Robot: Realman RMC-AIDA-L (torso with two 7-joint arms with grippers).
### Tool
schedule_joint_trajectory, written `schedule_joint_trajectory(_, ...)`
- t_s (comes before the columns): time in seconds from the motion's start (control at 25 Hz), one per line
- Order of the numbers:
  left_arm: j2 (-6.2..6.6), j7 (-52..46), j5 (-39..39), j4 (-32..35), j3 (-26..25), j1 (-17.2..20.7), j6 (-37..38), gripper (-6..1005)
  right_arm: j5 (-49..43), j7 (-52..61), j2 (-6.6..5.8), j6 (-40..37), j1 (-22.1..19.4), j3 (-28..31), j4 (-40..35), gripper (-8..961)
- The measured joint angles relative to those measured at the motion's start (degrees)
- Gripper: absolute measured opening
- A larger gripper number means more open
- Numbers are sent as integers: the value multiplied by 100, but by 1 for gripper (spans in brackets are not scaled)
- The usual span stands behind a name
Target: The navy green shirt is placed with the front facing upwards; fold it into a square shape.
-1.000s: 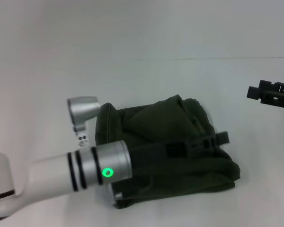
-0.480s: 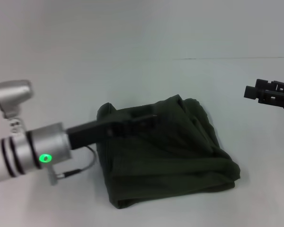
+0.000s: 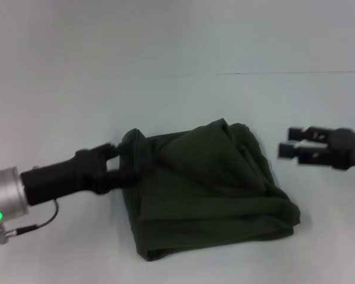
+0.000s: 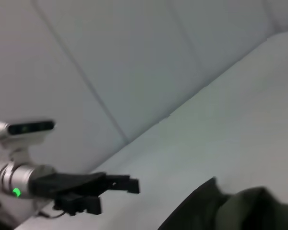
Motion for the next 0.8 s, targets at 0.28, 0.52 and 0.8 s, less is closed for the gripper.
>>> schedule_joint_trajectory(0.28,11,314,697,263,-15,175,140,922,-10,172,43,16,369,-1070,-180,895)
schedule_joint_trajectory(0.52,-10,328,834,443,-70,348,286,922,-135,469,155,281,687,-1925,-604,895)
schedule_joint_trajectory(0.8,-27,321,838,658,-94,584,518,923,-1067,489,523,796,1011,-2134,-853,895)
